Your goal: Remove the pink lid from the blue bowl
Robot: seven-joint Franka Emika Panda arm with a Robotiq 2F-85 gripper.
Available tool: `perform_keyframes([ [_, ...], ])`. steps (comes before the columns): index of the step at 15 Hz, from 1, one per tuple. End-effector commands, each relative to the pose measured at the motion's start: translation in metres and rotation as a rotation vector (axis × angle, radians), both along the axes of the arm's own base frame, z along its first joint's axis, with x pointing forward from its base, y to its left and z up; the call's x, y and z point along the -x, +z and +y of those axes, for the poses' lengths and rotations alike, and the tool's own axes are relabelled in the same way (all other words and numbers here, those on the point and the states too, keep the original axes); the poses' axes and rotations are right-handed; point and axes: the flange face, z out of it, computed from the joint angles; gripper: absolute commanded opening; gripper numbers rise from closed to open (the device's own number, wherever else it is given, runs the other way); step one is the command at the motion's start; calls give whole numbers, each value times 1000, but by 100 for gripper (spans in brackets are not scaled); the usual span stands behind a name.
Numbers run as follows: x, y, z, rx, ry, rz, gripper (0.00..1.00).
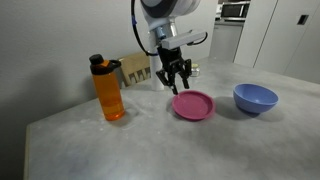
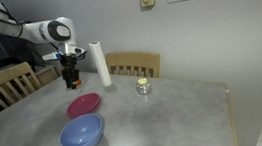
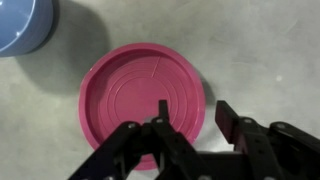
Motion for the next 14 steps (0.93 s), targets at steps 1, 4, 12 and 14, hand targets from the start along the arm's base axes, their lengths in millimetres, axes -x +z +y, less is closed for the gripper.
perform_keyframes([
  [1,-4,11,-5,15,4,-6,84],
  [4,-2,33,-9,89,12,-75,100],
  [12,23,103,-13,226,-99,-257,100],
  [14,34,119,-12,213,-105,-295,100],
])
